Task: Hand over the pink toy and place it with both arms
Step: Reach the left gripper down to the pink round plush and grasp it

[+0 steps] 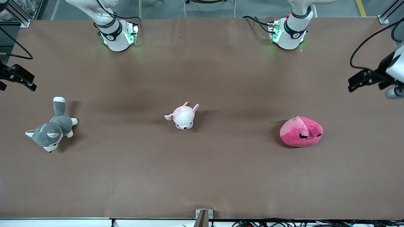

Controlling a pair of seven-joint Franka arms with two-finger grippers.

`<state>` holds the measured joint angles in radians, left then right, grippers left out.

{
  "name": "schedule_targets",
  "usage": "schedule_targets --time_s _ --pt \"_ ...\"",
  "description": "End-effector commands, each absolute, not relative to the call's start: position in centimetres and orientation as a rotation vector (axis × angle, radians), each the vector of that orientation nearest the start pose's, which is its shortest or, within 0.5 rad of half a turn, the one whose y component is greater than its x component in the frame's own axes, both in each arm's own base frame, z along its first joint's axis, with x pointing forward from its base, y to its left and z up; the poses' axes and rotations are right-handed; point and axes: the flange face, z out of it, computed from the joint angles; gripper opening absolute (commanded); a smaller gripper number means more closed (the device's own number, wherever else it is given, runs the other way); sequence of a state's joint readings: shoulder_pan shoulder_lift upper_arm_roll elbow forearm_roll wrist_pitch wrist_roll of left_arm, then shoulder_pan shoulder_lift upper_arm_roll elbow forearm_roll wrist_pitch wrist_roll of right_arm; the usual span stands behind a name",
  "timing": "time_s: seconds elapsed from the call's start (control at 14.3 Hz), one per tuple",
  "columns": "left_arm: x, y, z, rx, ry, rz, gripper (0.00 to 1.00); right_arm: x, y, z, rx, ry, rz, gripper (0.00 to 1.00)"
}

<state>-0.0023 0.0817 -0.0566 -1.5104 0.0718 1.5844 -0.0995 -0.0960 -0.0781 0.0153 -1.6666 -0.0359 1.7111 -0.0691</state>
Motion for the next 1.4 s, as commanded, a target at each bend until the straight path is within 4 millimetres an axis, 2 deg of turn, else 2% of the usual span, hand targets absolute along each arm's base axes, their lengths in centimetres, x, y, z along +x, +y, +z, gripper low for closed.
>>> schedule_targets --time_s 0.0,0.14,0.42,0.63,0.84,1.05,1.33 --pt "60.4 -1.6 58.1 -3.102 -0.083 -0.009 1.0 53.7 -4.6 64.0 -3.17 0.031 -0.204 1.0" --pt "60.8 -0.1 54.9 -3.147 -0.143 0.005 1.0 53.6 -4.6 64.1 -3.17 0.031 -0.201 1.0" --pt "62.0 0.2 48.8 -3.159 -0.204 0.041 1.0 53.7 -4.6 64.1 -3.168 0.031 -0.206 1.0" --pt "63.2 -0.5 45.1 -3.18 -0.352 0.069 0.99 53.8 -4.7 64.0 -3.159 0.037 -0.211 1.0" --pt "64.5 -0.6 41.4 -3.175 -0.43 0.08 0.92 53.8 -4.5 64.3 -3.159 0.03 -0.216 1.0" --pt "65.2 -0.5 39.2 -3.155 -0.569 0.077 0.89 53.8 -4.4 65.3 -3.159 0.025 -0.255 1.0" --pt "65.0 -0.7 37.4 -3.164 -0.622 0.138 0.83 53.8 -4.2 65.4 -3.164 0.02 -0.248 1.0"
